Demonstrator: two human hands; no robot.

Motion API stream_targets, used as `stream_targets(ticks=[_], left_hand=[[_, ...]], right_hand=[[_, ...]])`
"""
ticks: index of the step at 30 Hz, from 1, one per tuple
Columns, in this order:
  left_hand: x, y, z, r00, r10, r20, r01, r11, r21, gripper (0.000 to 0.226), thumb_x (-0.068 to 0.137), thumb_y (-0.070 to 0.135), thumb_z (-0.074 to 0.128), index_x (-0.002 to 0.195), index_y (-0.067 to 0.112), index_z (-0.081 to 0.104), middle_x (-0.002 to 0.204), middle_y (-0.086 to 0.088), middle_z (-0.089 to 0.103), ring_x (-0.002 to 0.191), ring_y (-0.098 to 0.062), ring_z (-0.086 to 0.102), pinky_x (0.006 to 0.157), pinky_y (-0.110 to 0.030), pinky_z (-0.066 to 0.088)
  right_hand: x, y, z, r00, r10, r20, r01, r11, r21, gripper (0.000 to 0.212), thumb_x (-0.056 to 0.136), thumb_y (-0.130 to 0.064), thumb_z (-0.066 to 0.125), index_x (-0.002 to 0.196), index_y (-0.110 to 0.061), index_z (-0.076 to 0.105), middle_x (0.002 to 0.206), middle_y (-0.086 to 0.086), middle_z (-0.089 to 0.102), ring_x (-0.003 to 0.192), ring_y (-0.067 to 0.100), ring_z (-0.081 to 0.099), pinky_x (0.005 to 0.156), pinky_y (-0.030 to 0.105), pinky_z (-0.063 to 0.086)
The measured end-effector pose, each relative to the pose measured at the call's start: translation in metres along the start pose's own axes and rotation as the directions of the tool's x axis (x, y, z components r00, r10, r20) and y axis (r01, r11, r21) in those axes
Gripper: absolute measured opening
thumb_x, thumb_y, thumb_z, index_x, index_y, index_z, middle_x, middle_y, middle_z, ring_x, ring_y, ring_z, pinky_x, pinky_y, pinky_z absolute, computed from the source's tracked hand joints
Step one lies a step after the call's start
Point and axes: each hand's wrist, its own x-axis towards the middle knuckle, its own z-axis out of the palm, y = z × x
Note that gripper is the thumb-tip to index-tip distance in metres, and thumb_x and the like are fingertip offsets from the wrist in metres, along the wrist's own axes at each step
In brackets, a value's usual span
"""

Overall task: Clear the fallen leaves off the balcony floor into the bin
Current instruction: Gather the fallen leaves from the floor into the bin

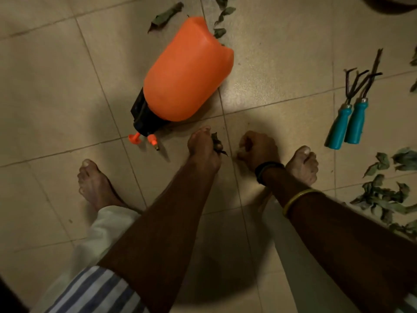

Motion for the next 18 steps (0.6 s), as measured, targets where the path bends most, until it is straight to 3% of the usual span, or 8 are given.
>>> stream_targets(ticks=[3, 5, 6, 8, 11, 14, 16, 18], left_hand=[[0.006, -0.005, -0.009, 1.0, -0.011, 0.003, 0.011, 1.0, 0.016, 0.02, 0.099, 0.004, 0.048, 0.084, 0.014, 0.058, 0.072, -0.007, 0.046, 0.045, -0.014, 0.039, 0.039, -0.016, 0.032], [0.01, -0.007, -0.014, 1.0, -0.017, 0.013, 0.016, 1.0, 0.022, 0.023, 0.1, 0.004, 0.045, 0.086, 0.014, 0.06, 0.076, -0.007, 0.047, 0.05, -0.016, 0.04, 0.039, -0.016, 0.032], [0.01, -0.007, -0.017, 1.0, -0.023, 0.016, 0.022, 0.999, 0.025, 0.024, 0.1, 0.004, 0.044, 0.086, 0.014, 0.06, 0.077, -0.007, 0.047, 0.053, -0.016, 0.04, 0.039, -0.017, 0.032], [0.004, -0.005, -0.02, 0.998, -0.05, 0.039, 0.048, 0.998, 0.033, 0.021, 0.099, 0.005, 0.045, 0.085, 0.013, 0.059, 0.077, -0.008, 0.047, 0.054, -0.017, 0.041, 0.039, -0.017, 0.032], [-0.018, 0.004, -0.022, 0.996, -0.064, 0.069, 0.058, 0.995, 0.087, 0.016, 0.097, 0.007, 0.048, 0.084, 0.011, 0.057, 0.072, -0.01, 0.046, 0.051, -0.018, 0.041, 0.04, -0.02, 0.031], [-0.055, 0.019, -0.02, 0.986, -0.036, 0.161, 0.02, 0.995, 0.097, 0.016, 0.093, 0.011, 0.052, 0.078, 0.01, 0.057, 0.067, -0.01, 0.051, 0.049, -0.018, 0.044, 0.04, -0.02, 0.032], [-0.085, 0.038, -0.015, 0.961, -0.003, 0.278, -0.012, 0.998, 0.054, 0.024, 0.09, 0.02, 0.055, 0.069, 0.009, 0.061, 0.059, -0.007, 0.059, 0.045, -0.018, 0.052, 0.041, -0.017, 0.038], [-0.112, 0.062, -0.012, 0.937, 0.014, 0.348, -0.014, 1.0, -0.002, 0.044, 0.101, 0.027, 0.048, 0.066, 0.01, 0.068, 0.056, -0.003, 0.067, 0.048, -0.014, 0.063, 0.048, -0.018, 0.049]], right_hand=[[-0.003, 0.001, 0.023, 0.995, -0.097, -0.033, 0.089, 0.977, -0.195, 0.012, 0.086, -0.019, 0.071, 0.097, -0.018, 0.066, 0.101, 0.007, 0.059, 0.089, 0.027, 0.059, 0.075, 0.033, 0.05], [-0.001, -0.002, 0.028, 0.989, -0.145, -0.028, 0.135, 0.967, -0.217, 0.01, 0.087, -0.012, 0.065, 0.094, -0.014, 0.071, 0.098, 0.009, 0.066, 0.088, 0.029, 0.063, 0.078, 0.035, 0.054], [-0.002, -0.003, 0.028, 0.991, -0.129, -0.043, 0.12, 0.978, -0.171, 0.012, 0.086, -0.009, 0.063, 0.089, -0.014, 0.073, 0.094, 0.008, 0.069, 0.087, 0.029, 0.066, 0.078, 0.034, 0.055], [-0.004, -0.01, 0.018, 0.989, 0.056, -0.14, -0.046, 0.996, 0.072, 0.015, 0.081, -0.01, 0.066, 0.077, -0.021, 0.075, 0.083, 0.0, 0.074, 0.084, 0.024, 0.069, 0.081, 0.032, 0.056], [-0.015, -0.037, -0.01, 0.927, 0.339, -0.159, -0.201, 0.808, 0.553, 0.015, 0.073, -0.014, 0.075, 0.073, -0.029, 0.074, 0.075, -0.01, 0.073, 0.077, 0.011, 0.071, 0.078, 0.033, 0.061], [-0.042, -0.088, -0.043, 0.936, 0.304, -0.177, -0.091, 0.696, 0.713, 0.016, 0.073, -0.009, 0.08, 0.075, -0.023, 0.073, 0.071, -0.006, 0.073, 0.068, 0.005, 0.069, 0.064, 0.023, 0.058], [-0.061, -0.123, -0.06, 0.946, 0.234, -0.224, -0.014, 0.721, 0.693, 0.014, 0.073, -0.01, 0.08, 0.075, -0.021, 0.072, 0.068, -0.006, 0.071, 0.063, 0.001, 0.067, 0.057, 0.019, 0.054], [-0.076, -0.151, -0.072, 0.951, 0.158, -0.265, 0.049, 0.771, 0.635, 0.012, 0.076, -0.014, 0.079, 0.076, -0.024, 0.071, 0.069, -0.009, 0.071, 0.065, 0.002, 0.068, 0.058, 0.021, 0.056]])
